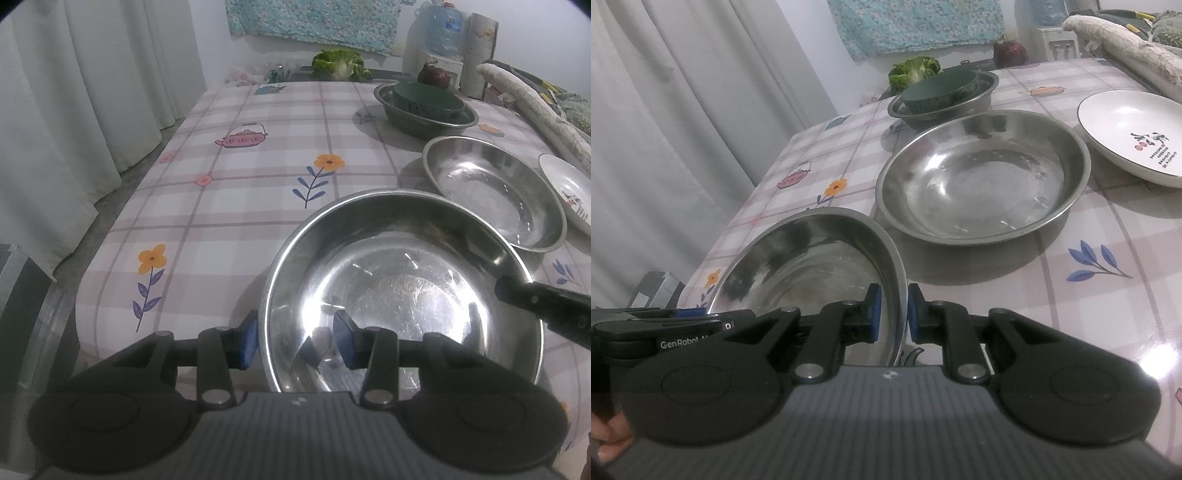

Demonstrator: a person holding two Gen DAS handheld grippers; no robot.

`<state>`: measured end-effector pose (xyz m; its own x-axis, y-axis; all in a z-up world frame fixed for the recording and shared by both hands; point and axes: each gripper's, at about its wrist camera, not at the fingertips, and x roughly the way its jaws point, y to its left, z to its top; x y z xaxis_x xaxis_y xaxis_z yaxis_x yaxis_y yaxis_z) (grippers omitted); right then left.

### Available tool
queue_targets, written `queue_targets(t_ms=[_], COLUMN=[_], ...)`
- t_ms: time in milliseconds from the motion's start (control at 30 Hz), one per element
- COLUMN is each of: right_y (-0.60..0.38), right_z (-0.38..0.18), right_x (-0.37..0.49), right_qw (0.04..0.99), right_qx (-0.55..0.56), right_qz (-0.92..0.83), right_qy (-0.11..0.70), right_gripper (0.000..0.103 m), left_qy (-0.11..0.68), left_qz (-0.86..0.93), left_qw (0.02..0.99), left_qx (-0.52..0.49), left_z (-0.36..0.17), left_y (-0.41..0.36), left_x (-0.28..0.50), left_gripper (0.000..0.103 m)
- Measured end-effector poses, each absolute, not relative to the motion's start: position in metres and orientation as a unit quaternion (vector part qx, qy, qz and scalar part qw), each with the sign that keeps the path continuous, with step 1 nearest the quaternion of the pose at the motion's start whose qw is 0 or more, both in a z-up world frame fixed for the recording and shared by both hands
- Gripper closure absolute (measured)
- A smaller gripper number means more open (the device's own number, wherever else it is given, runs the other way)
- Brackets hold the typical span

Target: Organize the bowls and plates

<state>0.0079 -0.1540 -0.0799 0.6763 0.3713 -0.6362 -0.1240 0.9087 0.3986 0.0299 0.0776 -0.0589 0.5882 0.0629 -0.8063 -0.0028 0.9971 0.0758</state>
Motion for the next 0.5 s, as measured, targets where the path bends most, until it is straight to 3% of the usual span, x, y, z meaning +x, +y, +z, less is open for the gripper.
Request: queue_targets(t_ms=[500], right_y=[-0.1538], right_z=[-0.0771], right_x=[0.0062], right_qw=[0.902], right_qx=[0.164], right_qz=[0.143], right_qy=[0.373], right_gripper=[0.087], left_qy=[0.446], left_qz=[0.024], left_qw=[0.894], left_qx=[0.039], left_z=[-0.0510], left_y=[0.0748], left_x=[0.0251], left_gripper=[0.060])
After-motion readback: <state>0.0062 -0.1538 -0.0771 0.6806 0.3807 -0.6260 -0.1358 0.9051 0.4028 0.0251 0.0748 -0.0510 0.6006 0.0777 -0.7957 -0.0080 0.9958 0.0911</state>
